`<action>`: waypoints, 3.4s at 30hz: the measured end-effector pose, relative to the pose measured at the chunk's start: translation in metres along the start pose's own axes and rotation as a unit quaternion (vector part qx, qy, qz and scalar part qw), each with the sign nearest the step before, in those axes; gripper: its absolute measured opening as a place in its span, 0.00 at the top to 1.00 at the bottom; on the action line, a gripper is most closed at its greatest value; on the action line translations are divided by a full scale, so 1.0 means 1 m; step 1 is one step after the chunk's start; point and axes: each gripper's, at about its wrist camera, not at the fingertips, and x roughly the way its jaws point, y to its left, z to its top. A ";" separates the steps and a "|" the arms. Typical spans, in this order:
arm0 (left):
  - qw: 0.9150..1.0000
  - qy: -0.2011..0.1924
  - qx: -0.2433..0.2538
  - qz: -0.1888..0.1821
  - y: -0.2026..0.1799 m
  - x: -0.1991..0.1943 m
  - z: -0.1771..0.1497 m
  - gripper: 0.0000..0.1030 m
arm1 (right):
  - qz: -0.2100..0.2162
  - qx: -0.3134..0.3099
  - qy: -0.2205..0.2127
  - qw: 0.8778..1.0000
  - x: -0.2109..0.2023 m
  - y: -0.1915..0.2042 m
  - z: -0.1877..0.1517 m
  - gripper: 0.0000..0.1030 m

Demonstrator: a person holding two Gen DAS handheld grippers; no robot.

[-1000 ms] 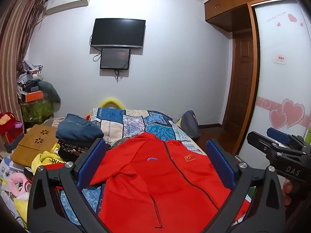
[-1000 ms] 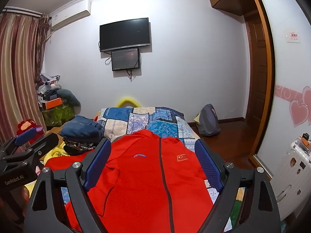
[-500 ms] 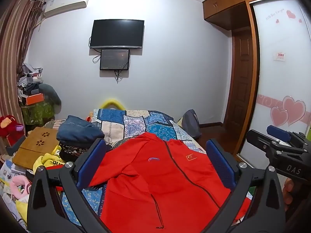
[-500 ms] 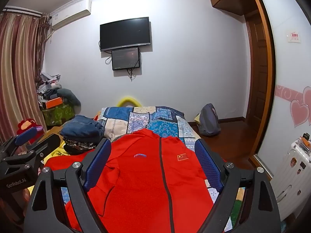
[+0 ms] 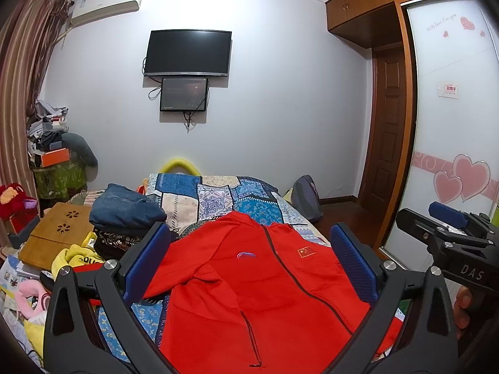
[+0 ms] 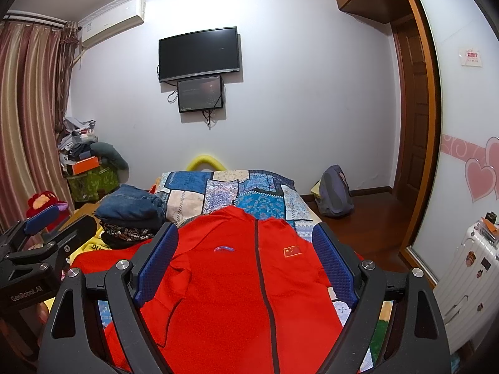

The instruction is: Fold large clothes

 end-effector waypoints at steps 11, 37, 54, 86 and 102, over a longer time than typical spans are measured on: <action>1.000 0.005 -0.006 -0.002 0.002 0.004 0.001 0.00 | 0.001 0.002 0.002 1.000 0.002 0.001 0.003 0.17; 1.000 0.006 -0.008 -0.004 0.006 0.006 0.001 0.00 | 0.001 0.002 0.005 1.000 0.006 -0.001 0.006 0.17; 1.000 0.010 -0.011 -0.003 0.007 0.010 0.002 0.00 | 0.000 0.002 0.009 1.000 0.008 -0.003 0.002 0.17; 0.956 0.139 -0.192 0.172 0.235 0.135 -0.056 0.00 | 0.015 -0.055 0.129 0.990 0.168 0.012 0.003 0.17; 0.830 0.270 -0.466 0.146 0.400 0.160 -0.205 0.19 | 0.036 -0.079 0.251 0.964 0.252 0.025 -0.034 0.17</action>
